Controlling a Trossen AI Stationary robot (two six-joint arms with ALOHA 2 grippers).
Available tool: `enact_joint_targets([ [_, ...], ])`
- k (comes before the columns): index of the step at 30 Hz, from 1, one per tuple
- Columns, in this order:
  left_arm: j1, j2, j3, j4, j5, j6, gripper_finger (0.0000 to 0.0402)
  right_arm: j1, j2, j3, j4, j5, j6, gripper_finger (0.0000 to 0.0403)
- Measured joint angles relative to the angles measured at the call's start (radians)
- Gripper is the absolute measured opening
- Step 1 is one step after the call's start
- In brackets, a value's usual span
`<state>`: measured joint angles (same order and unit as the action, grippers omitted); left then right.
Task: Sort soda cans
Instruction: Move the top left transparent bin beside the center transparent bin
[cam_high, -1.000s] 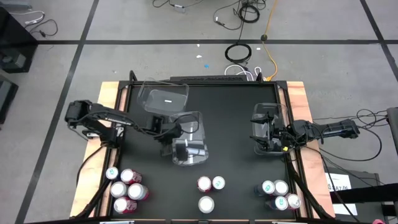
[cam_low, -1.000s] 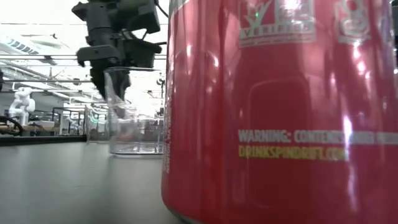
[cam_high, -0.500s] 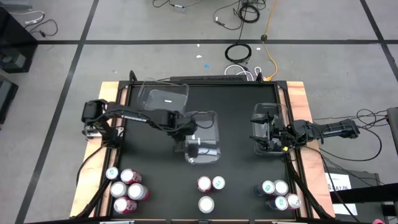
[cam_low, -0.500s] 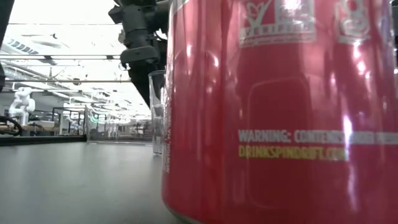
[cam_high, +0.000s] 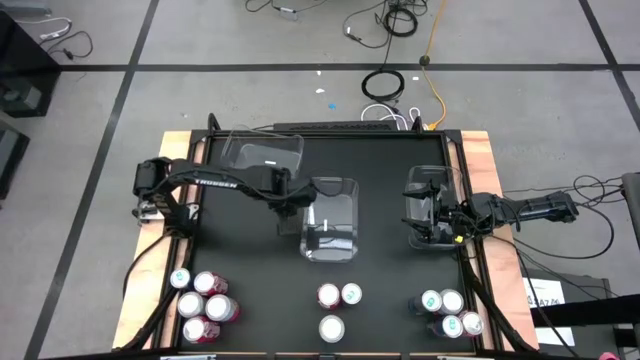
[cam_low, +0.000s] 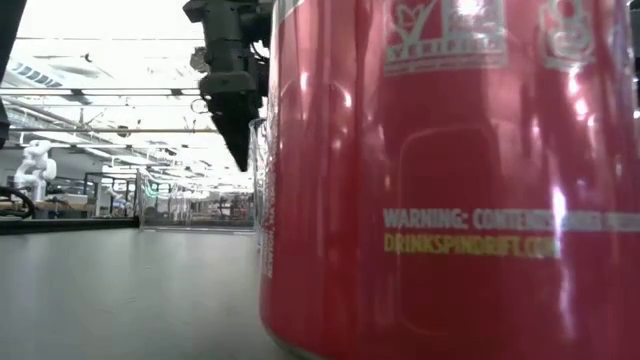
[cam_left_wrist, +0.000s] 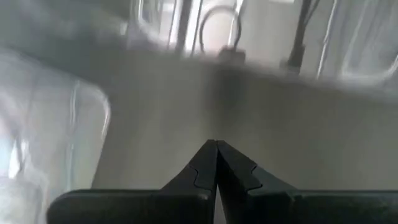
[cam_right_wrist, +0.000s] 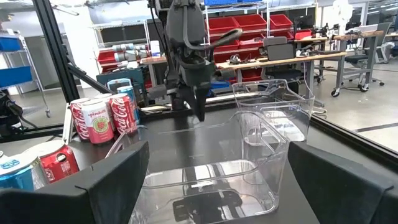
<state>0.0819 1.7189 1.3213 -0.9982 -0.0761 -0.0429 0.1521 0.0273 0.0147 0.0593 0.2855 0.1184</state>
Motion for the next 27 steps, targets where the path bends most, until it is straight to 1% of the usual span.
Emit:
enact_joint_targets([
  [4,0.020,-0.030,0.018,-0.086,-0.001,0.026,0.0013,0.000,0.000,0.000,0.000,0.000,0.000,0.0377],
  [8,0.046,-0.092,0.017,-0.103,-0.003,0.085,0.0013,0.000,0.000,0.000,0.000,0.000,0.000,0.0377],
  [11,0.073,-0.161,0.007,-0.106,-0.002,0.141,0.0013,0.000,0.000,0.000,0.001,0.000,0.000,0.0377],
  [15,0.146,-0.253,-0.022,-0.105,0.023,0.180,0.0013,0.000,0.000,0.000,0.001,0.000,0.000,0.0377],
  [18,0.206,-0.308,-0.048,-0.090,0.054,0.184,0.0013,0.000,0.000,0.000,0.002,0.000,0.000,0.0377],
  [22,0.271,-0.361,-0.099,-0.056,0.061,0.182,0.0013,0.000,0.000,0.000,0.002,0.000,0.000,0.0377],
  [24,0.289,-0.369,-0.108,-0.026,0.062,0.178,0.0013,0.000,0.000,0.000,0.002,0.000,0.000,0.0377],
  [27,0.310,-0.366,-0.112,0.048,0.073,0.127,0.0013,0.000,0.000,0.000,0.002,0.000,0.000,0.0377],
])
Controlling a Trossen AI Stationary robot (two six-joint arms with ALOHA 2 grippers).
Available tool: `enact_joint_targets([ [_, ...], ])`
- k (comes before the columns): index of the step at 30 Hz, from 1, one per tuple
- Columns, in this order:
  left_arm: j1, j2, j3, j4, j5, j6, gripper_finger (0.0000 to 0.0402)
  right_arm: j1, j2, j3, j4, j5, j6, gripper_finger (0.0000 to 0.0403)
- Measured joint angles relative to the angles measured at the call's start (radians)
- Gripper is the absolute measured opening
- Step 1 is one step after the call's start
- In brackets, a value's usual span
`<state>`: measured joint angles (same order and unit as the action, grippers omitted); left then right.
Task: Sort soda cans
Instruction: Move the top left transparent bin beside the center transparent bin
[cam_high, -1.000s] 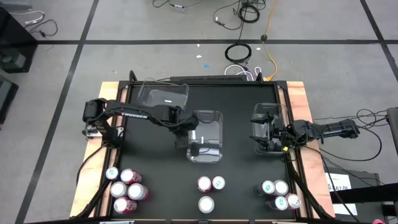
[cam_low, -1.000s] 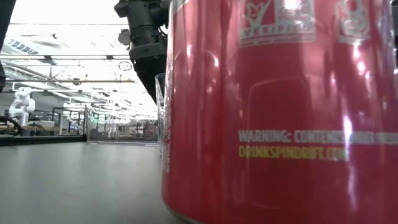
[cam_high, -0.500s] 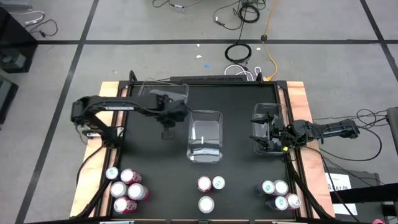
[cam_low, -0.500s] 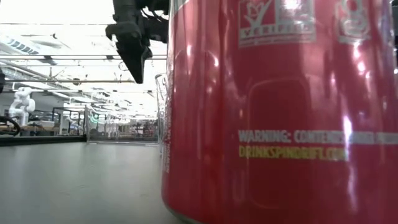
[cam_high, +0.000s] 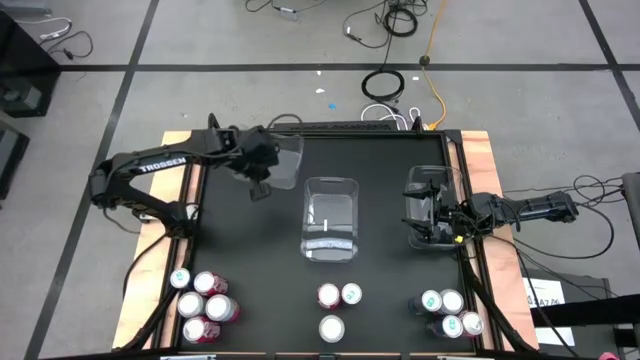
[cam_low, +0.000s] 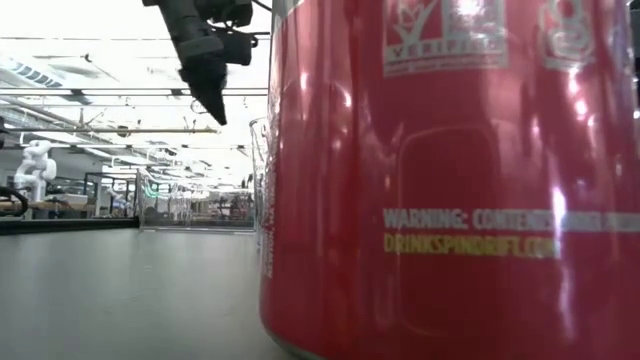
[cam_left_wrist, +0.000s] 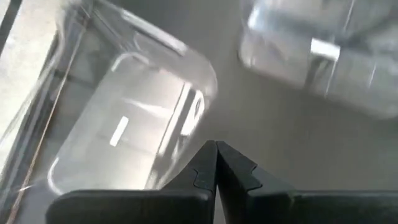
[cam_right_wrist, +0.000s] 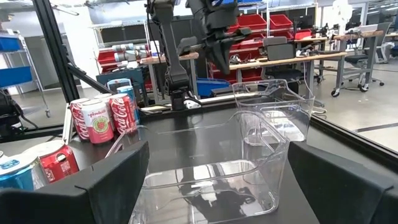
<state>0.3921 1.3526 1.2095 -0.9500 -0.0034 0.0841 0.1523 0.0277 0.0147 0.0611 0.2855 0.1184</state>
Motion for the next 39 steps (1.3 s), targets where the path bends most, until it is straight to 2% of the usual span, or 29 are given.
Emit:
enact_joint_targets([
  [5,0.026,0.007,0.000,0.160,0.004,-0.159,0.0034,0.000,0.000,0.000,0.000,0.000,0.000,0.0377],
  [9,0.048,0.007,0.000,0.249,-0.004,-0.294,0.0080,0.000,0.000,0.000,0.000,0.000,0.000,0.0377],
  [11,0.052,0.016,0.000,0.295,-0.039,-0.369,0.0104,0.000,0.000,0.000,0.000,0.000,0.000,0.0377],
  [14,0.052,0.047,0.000,0.355,-0.042,-0.392,0.0132,0.000,0.000,0.000,0.000,0.000,0.000,0.0377],
  [17,0.044,0.089,0.008,0.418,0.021,-0.411,0.0142,0.000,0.000,0.000,0.001,0.000,0.000,0.0377],
  [21,0.044,0.163,0.067,0.401,0.029,-0.505,0.0143,0.000,0.000,0.000,0.001,0.000,0.000,0.0377],
  [25,0.056,0.242,0.142,0.328,0.017,-0.522,0.0143,0.000,0.000,0.000,0.001,0.000,0.000,0.0377],
  [32,0.055,0.362,0.273,0.147,-0.095,-0.550,0.0144,0.000,0.000,0.000,0.001,0.000,0.000,0.0377],
  [39,0.056,0.421,0.306,0.122,-0.115,-0.571,0.0144,0.000,0.000,0.000,0.001,0.000,0.000,0.0377],
])
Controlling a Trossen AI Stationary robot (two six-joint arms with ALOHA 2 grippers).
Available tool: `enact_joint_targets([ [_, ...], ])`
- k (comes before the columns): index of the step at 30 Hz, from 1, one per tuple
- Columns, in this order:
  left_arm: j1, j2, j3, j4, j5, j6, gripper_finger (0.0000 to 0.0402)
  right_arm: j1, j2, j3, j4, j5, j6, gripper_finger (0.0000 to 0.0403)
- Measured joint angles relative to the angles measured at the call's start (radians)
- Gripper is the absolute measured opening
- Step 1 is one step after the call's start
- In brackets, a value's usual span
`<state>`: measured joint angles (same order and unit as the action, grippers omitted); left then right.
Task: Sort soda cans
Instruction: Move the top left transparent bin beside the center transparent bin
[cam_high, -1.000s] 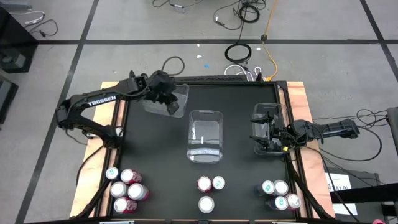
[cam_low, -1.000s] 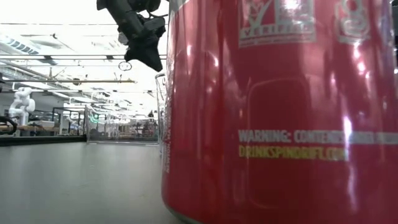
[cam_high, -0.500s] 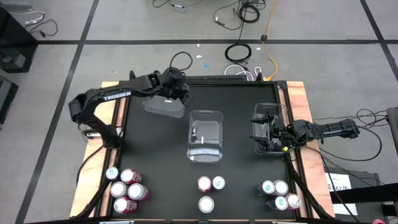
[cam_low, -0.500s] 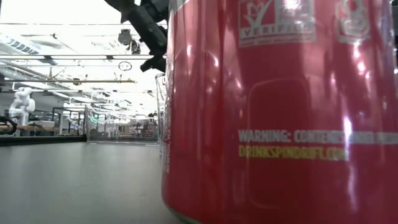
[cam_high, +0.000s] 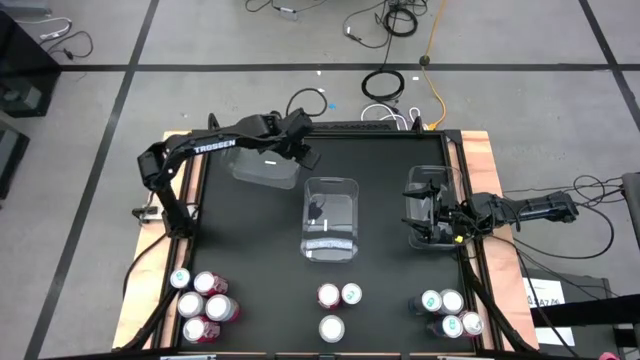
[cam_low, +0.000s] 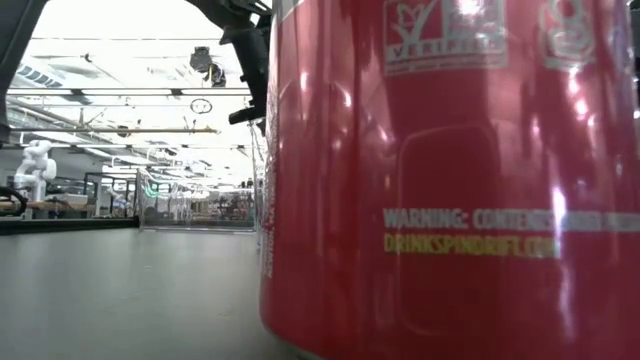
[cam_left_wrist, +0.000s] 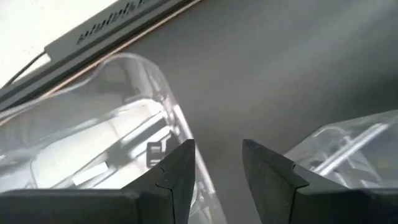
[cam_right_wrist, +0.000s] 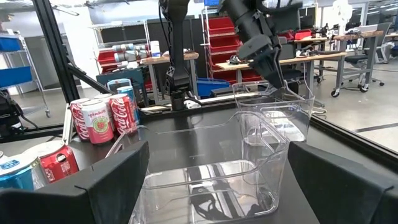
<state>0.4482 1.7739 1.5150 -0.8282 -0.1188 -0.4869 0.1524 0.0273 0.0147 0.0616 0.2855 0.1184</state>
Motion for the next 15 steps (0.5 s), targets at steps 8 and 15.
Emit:
enact_joint_targets([
  [8,0.023,0.043,0.000,-0.032,0.000,-0.005,0.0144,0.000,0.000,0.000,0.000,0.000,0.000,0.0377],
  [15,0.024,0.059,0.000,-0.016,-0.001,-0.006,0.0143,0.000,0.000,0.000,0.000,0.000,0.000,0.0377],
])
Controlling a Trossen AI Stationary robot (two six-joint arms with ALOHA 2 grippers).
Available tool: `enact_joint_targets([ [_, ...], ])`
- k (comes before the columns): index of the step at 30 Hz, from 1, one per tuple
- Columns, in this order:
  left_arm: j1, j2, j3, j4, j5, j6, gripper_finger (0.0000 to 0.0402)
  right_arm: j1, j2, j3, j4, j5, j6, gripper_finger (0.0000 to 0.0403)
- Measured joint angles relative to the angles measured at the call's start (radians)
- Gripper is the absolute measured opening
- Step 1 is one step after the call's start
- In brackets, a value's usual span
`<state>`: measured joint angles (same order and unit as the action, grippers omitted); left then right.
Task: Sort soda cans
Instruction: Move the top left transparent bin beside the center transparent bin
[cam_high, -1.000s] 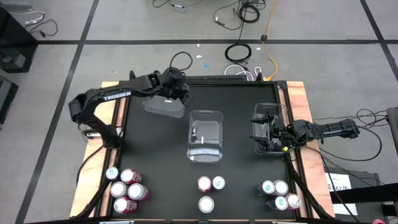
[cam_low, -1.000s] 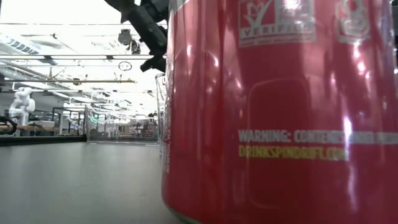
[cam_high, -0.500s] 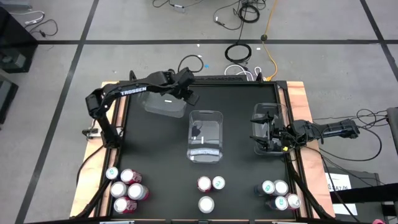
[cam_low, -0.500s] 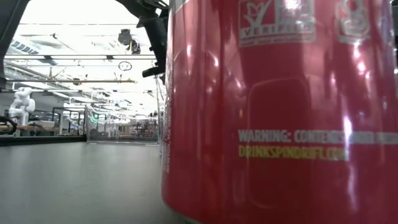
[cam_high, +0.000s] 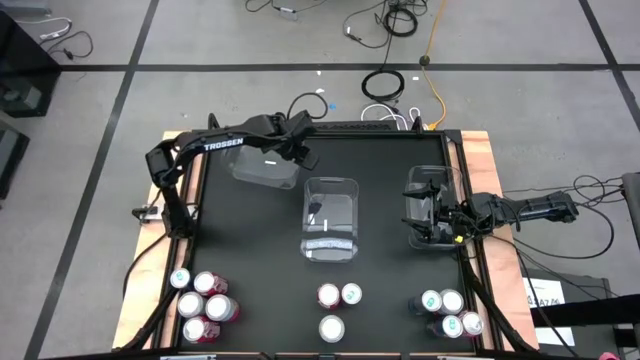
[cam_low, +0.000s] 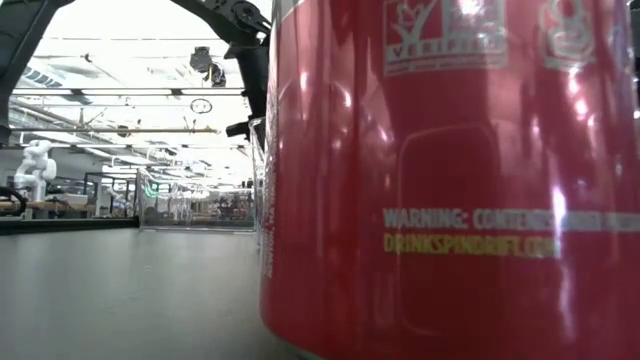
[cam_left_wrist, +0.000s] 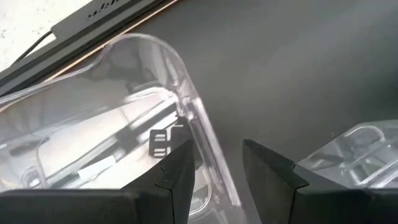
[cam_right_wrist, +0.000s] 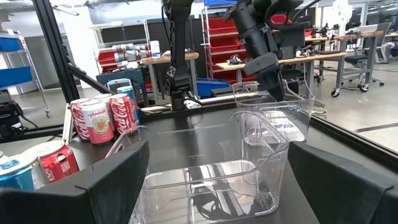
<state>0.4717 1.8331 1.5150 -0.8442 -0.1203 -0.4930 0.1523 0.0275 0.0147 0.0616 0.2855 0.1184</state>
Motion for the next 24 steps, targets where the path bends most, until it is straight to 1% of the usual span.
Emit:
enact_joint_targets([
  [3,0.004,0.006,0.000,-0.018,-0.005,0.000,0.0134,0.000,0.000,0.000,0.000,0.000,0.000,0.0377],
  [15,0.005,0.014,0.000,-0.010,0.006,-0.021,0.0058,0.000,0.000,0.000,0.000,0.000,0.000,0.0377],
  [24,0.004,0.013,0.000,-0.010,0.009,-0.017,0.0016,0.000,0.000,0.000,0.000,0.000,0.000,0.0377],
])
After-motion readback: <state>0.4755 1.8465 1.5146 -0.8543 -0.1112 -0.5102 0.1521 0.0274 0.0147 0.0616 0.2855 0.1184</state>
